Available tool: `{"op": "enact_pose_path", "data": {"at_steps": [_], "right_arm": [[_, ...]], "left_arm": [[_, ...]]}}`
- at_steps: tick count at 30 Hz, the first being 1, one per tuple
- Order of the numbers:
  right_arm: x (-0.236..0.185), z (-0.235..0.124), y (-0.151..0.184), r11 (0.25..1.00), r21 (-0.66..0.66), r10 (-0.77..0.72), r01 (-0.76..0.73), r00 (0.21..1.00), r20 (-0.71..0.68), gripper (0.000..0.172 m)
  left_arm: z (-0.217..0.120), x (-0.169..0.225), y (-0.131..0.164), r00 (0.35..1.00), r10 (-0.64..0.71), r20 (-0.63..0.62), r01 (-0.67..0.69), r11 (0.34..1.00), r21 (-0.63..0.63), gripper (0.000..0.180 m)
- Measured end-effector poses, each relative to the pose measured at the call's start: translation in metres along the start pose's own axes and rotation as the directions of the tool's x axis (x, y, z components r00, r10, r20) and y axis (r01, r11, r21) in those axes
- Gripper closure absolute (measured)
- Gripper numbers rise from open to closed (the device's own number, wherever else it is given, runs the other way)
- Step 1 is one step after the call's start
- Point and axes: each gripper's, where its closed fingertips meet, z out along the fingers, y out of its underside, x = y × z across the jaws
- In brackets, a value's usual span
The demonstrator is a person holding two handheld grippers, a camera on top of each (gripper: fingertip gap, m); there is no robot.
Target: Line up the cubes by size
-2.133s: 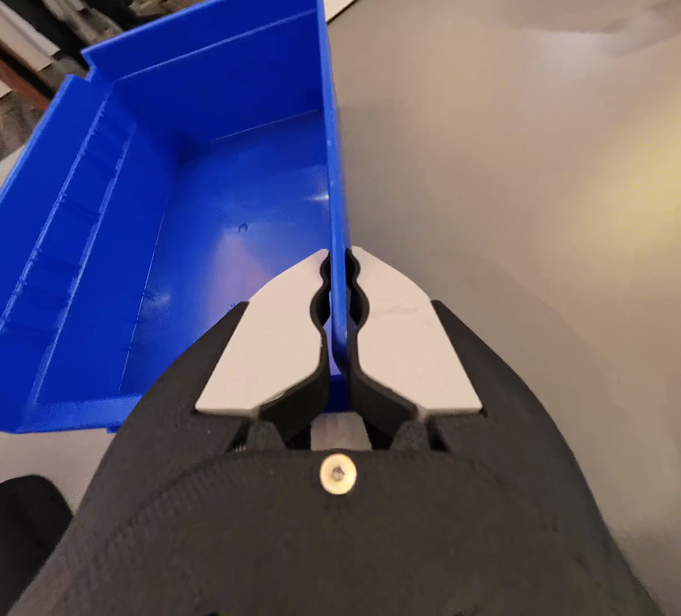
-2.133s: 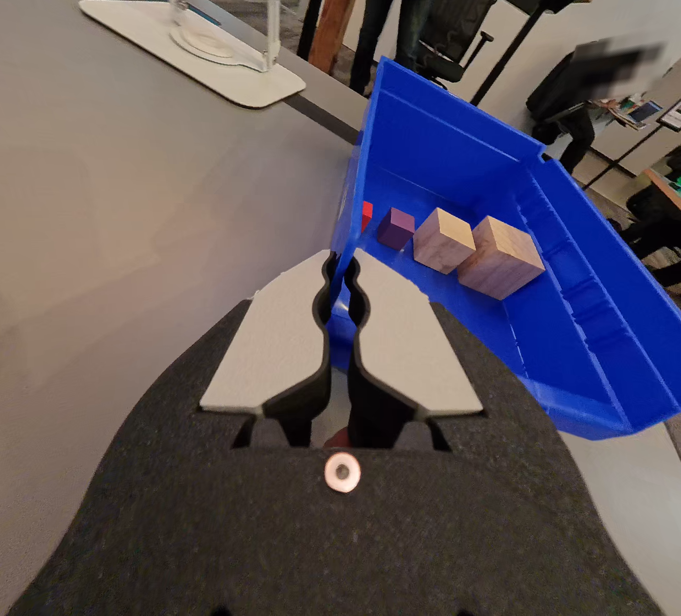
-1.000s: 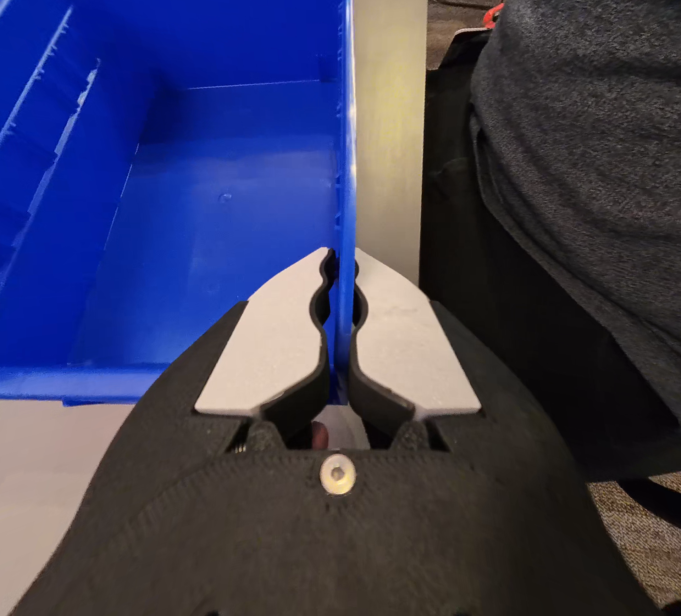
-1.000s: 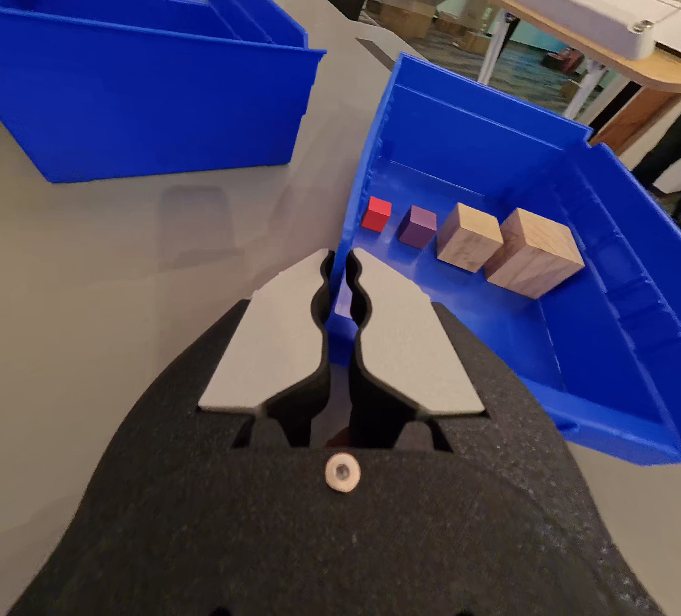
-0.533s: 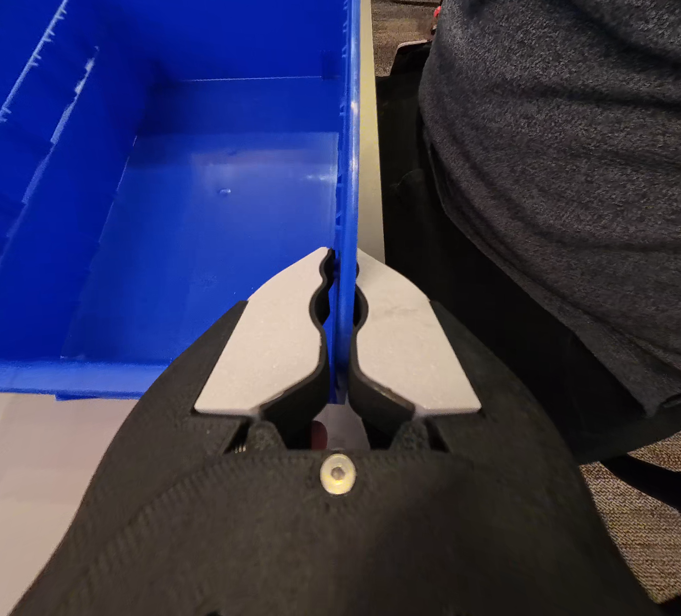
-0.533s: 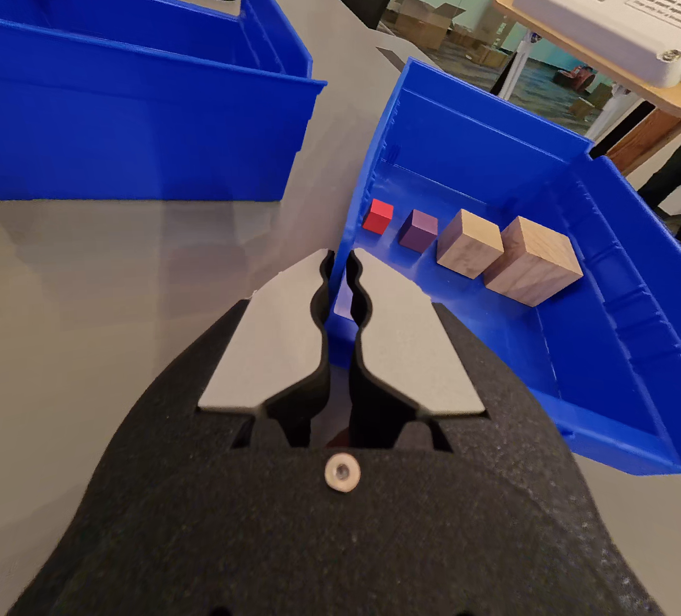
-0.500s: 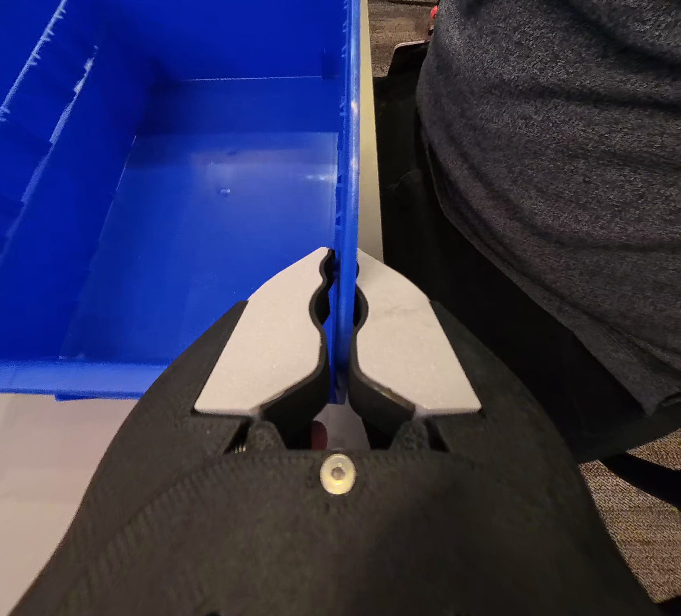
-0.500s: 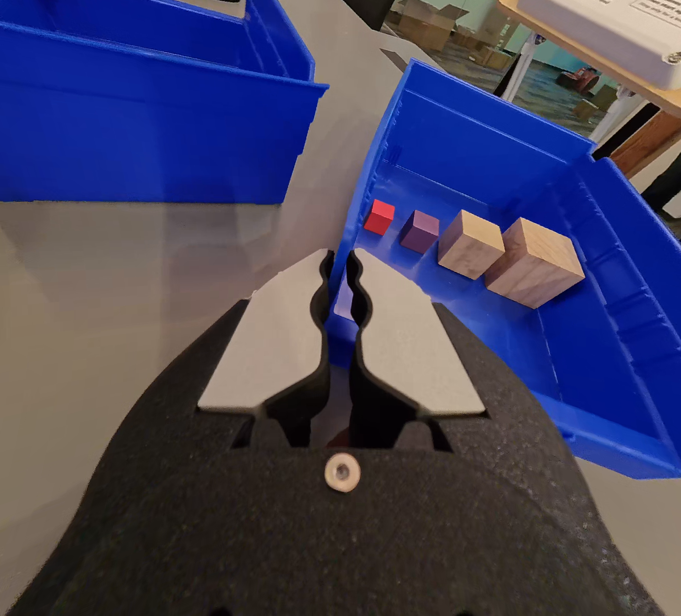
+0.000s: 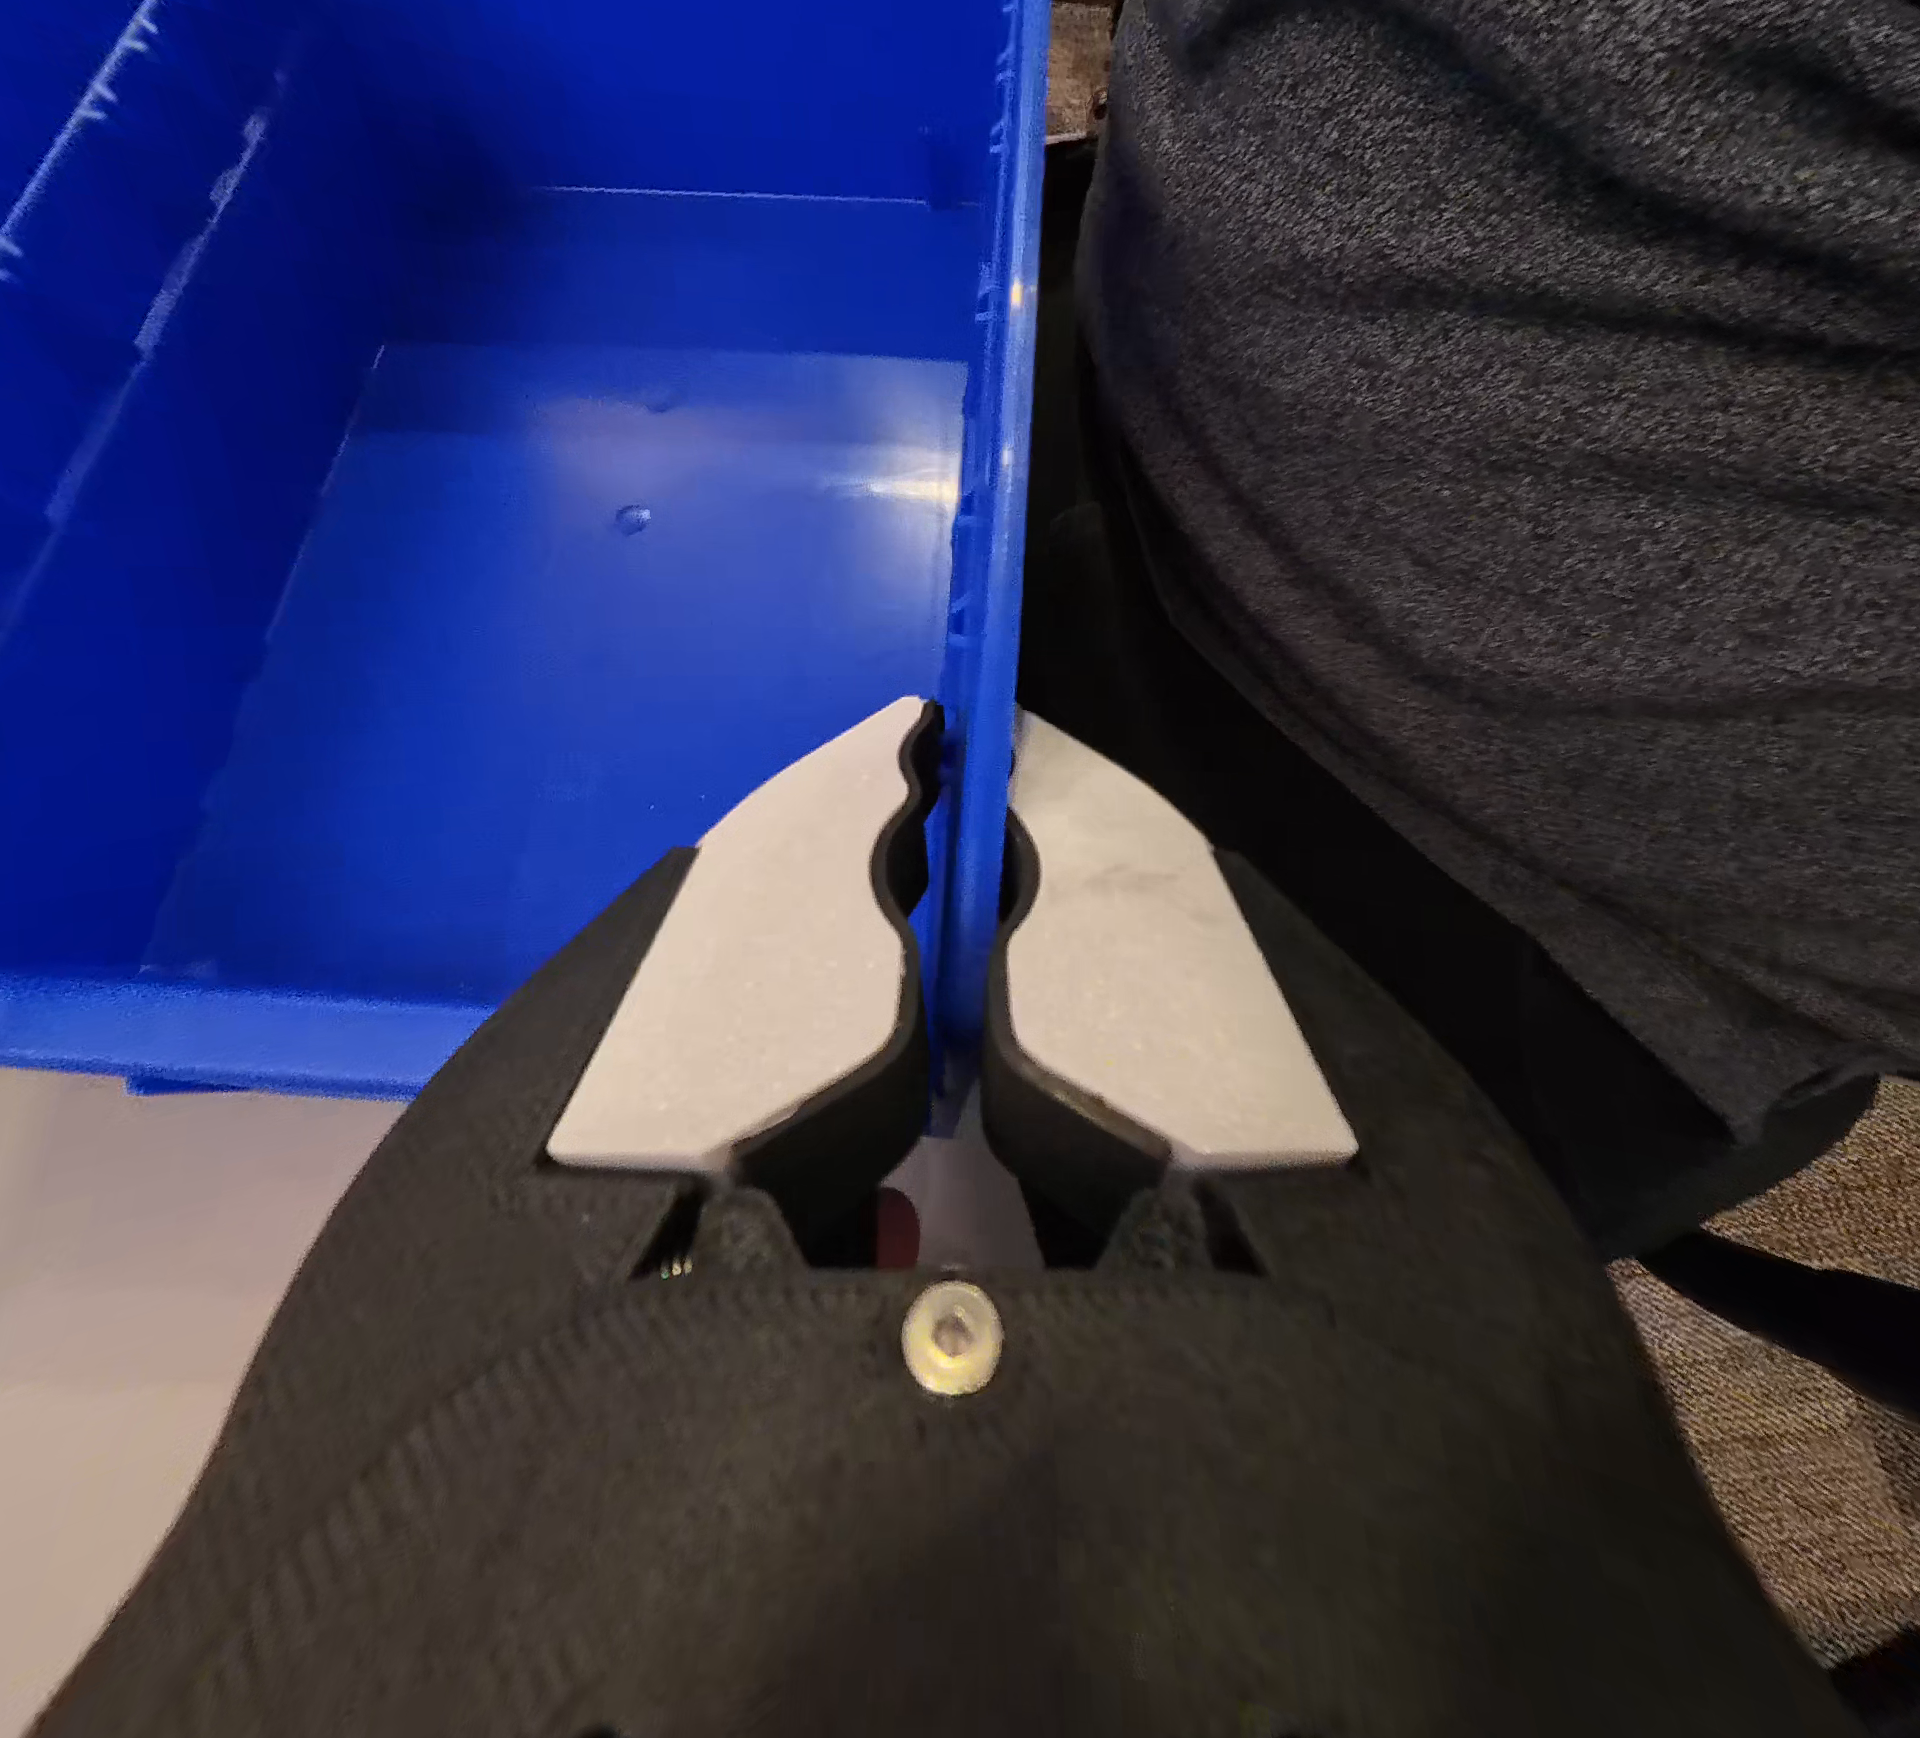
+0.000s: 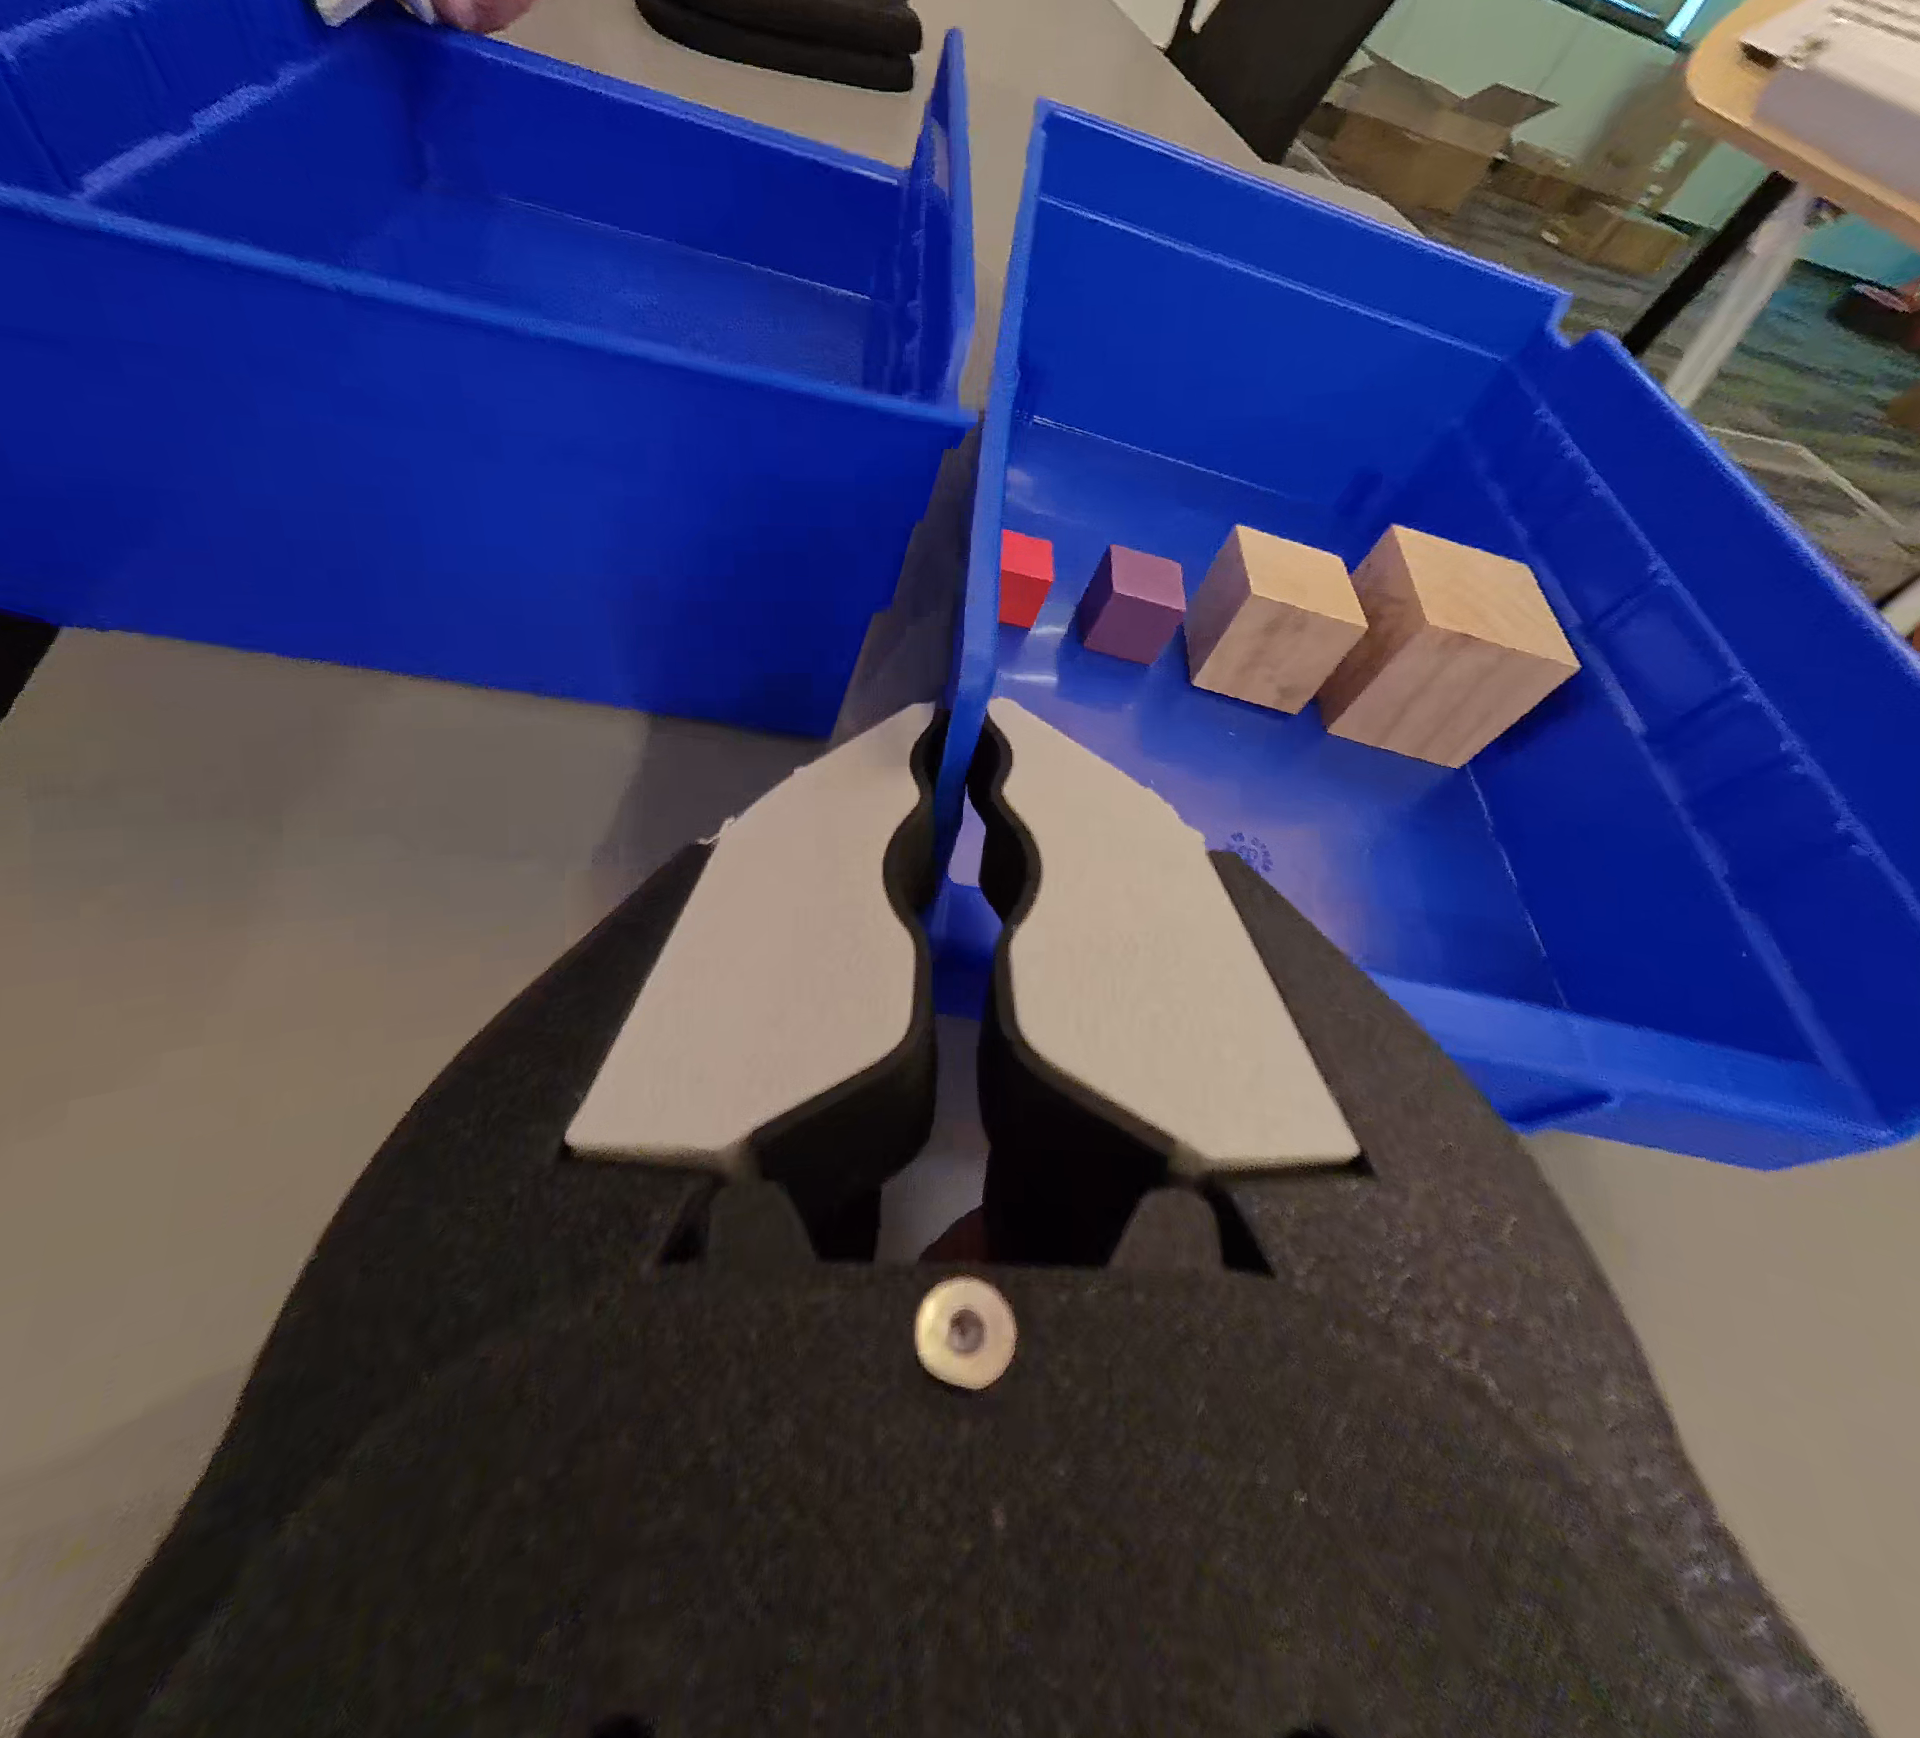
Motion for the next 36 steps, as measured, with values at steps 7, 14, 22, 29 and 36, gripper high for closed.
{"op": "enact_pose_path", "data": {"at_steps": [7,14,22,29,36], "right_arm": [[0.013,0.033,-0.008,0.999,0.008,-0.034,0.033,0.997,0.070,0.169],[0.034,0.065,-0.013,1.000,0.023,-0.020,0.017,0.993,0.119,0.169],[0.057,0.024,-0.015,0.995,-0.055,0.081,-0.084,0.996,-0.044,0.134],[0.043,-0.027,-0.030,0.931,-0.025,0.349,-0.365,0.906,-0.238,0.131],[0.002,-0.012,-0.042,0.826,-0.067,0.520,-0.559,0.803,-0.290,0.121]], "left_arm": [[0.008,0.000,-0.006,1.000,0.014,-0.002,-0.014,1.000,0.004,0.175],[0.017,-0.005,-0.013,1.000,0.023,0.001,-0.023,1.000,0.010,0.175],[0.023,-0.015,-0.020,0.999,-0.020,0.039,0.019,0.999,0.027,0.146],[-0.024,-0.033,-0.029,0.988,-0.093,0.122,0.083,0.993,0.089,0.119],[-0.041,-0.064,-0.023,0.976,-0.066,0.209,0.061,0.998,0.029,0.106]]}}
